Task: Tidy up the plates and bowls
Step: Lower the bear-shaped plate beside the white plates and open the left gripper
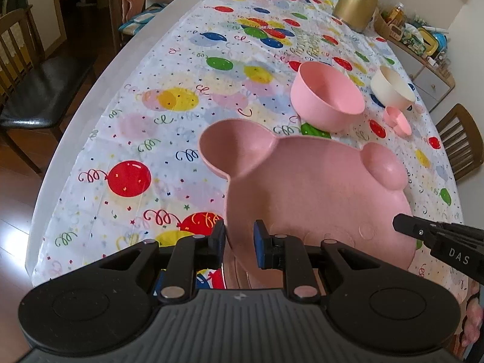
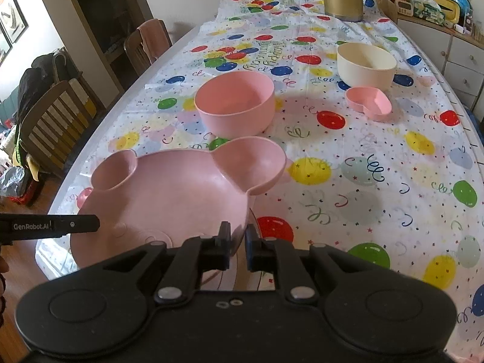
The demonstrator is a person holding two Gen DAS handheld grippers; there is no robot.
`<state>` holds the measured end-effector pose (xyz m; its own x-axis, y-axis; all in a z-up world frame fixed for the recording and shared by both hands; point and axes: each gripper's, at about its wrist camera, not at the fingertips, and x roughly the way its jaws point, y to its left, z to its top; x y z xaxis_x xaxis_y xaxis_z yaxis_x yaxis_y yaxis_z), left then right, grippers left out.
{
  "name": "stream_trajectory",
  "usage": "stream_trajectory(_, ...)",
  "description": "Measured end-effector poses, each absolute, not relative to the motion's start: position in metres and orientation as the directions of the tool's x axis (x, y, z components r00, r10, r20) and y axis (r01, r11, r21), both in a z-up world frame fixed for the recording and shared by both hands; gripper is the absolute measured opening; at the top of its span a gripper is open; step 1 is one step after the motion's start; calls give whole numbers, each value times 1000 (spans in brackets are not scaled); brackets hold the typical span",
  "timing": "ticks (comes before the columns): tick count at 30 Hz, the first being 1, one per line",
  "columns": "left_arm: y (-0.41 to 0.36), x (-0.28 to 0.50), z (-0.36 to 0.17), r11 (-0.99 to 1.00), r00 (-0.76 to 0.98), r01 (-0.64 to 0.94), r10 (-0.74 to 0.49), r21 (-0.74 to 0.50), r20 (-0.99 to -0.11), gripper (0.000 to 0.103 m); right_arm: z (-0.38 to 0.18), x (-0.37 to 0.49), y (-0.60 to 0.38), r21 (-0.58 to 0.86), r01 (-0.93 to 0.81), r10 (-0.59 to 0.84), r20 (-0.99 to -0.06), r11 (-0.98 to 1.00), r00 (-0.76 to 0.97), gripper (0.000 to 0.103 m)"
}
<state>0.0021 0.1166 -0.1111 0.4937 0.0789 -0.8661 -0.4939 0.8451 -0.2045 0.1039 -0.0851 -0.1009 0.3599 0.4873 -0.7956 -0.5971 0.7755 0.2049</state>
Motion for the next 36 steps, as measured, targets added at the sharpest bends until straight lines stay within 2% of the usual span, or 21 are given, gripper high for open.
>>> stream_trajectory(19, 109, -6, -120, 864, 487, -469, 80, -183, -870, 19, -118, 100, -85, 184, -590, 450, -825, 786, 342, 10)
stream_trajectory(30, 115, -14, -119, 858, 489, -479, 84, -187, -868, 19, -116, 97, -82, 169, -594, 443, -824, 786, 353, 22)
stream_trajectory(32, 116, -16, -118, 856, 489, -482, 86, -187, -868, 19, -113, 95, -82, 157, -596, 439, -822, 787, 364, 30)
stream_trajectory(36, 118, -22, -117, 856, 494, -479, 81, -193, -866, 21, -110, 94, -85, 154, -593, 438, -818, 791, 373, 37)
